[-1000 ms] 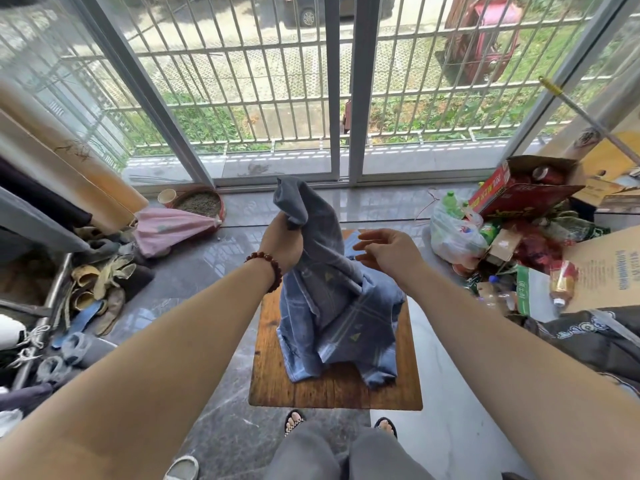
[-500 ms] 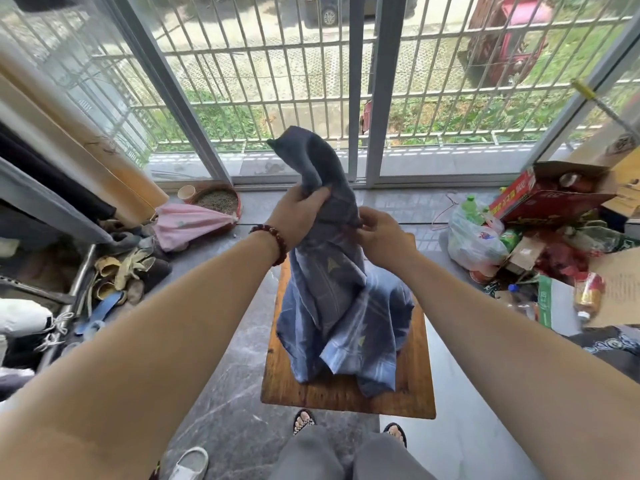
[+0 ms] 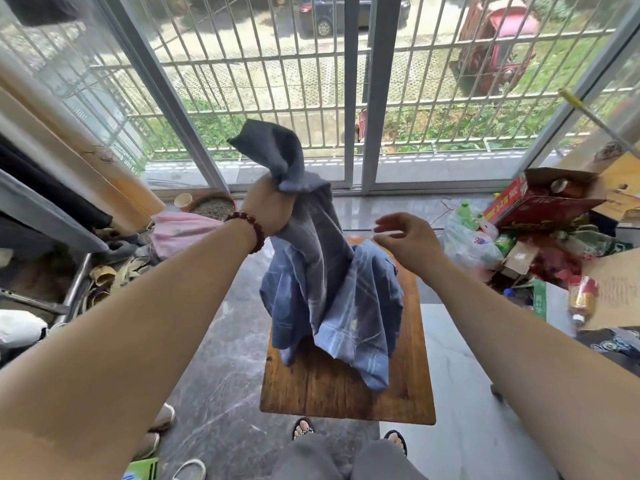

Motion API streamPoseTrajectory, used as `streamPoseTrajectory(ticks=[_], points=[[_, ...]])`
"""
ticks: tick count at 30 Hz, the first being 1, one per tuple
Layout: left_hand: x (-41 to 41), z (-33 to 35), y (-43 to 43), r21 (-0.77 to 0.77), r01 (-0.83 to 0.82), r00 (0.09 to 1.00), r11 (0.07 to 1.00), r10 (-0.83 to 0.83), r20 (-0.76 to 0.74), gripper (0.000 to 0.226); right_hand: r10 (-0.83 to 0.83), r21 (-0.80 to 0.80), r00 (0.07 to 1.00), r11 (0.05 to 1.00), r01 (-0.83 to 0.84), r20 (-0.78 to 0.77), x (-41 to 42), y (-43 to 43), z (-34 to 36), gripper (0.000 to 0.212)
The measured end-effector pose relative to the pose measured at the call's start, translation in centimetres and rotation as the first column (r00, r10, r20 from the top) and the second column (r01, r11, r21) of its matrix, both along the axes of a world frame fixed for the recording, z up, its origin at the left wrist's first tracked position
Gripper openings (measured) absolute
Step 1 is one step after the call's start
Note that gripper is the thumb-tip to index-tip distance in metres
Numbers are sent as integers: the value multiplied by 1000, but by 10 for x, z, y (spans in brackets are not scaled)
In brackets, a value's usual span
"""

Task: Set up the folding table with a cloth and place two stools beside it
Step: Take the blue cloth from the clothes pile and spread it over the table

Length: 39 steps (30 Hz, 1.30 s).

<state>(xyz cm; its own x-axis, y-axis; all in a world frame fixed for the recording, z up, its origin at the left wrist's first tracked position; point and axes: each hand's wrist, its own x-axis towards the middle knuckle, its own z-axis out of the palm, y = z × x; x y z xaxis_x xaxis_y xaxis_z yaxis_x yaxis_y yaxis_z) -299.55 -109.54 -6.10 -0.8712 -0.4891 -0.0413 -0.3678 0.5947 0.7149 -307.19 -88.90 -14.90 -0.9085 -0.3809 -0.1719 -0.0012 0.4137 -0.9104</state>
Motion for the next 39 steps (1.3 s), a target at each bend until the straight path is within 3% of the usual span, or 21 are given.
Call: streamPoseTrajectory(ticks=[2, 6, 10, 13, 15, 18, 19, 21, 22, 25, 28, 30, 36, 39], points=[[-1, 4, -6, -3, -56, 998, 998, 56, -7, 29, -14, 41, 999, 999, 12, 38, 3, 4, -10, 17], [2, 4, -7, -79, -12, 999, 997, 15, 29, 30, 30, 75, 996, 997, -37, 88, 13, -4, -26, 11], [5, 0, -6, 84, -62, 997, 995, 66, -42, 23, 60, 147, 996, 987, -70, 71, 27, -23, -43, 15], [9, 6, -8, 313, -105, 983, 944, 147, -114, 24, 73, 251, 983, 961, -114, 167, 38, -35, -57, 32], [11, 9, -13, 356, -115, 978, 927, 169, -125, 24, 42, 318, 971, 941, -119, 237, 46, -44, -69, 42], [15, 11, -23, 330, -131, 975, 935, 181, -128, 13, -2, 404, 949, 905, -132, 316, 54, -55, -84, 52], [17, 10, -27, 324, -147, 973, 935, 196, -125, 6, 2, 426, 947, 893, -146, 321, 55, -58, -88, 43], [22, 8, -36, 321, -177, 965, 931, 228, -130, 14, -24, 456, 954, 882, -120, 298, 53, -63, -94, 17], [25, 7, -41, 317, -176, 962, 932, 232, -146, 18, -61, 466, 955, 881, -84, 289, 50, -64, -96, 16], [37, 6, -55, 300, -240, 926, 923, 310, -214, 18, -243, 505, 930, 860, 74, 277, 39, -55, -99, 42], [41, 4, -66, 317, -376, 856, 870, 458, -241, 7, -371, 521, 895, 830, 199, 248, 26, -37, -97, 45], [40, 3, -72, 289, -422, 845, 859, 489, -218, 12, -405, 514, 888, 821, 249, 217, 20, -27, -94, 46], [29, -4, -65, 65, -385, 917, 921, 390, -86, 25, -302, 340, 947, 906, 251, 106, 14, -32, -74, 11], [21, -5, -59, -17, -431, 902, 902, 430, -45, 38, -240, 314, 969, 926, 209, 61, 6, -38, -58, 16]])
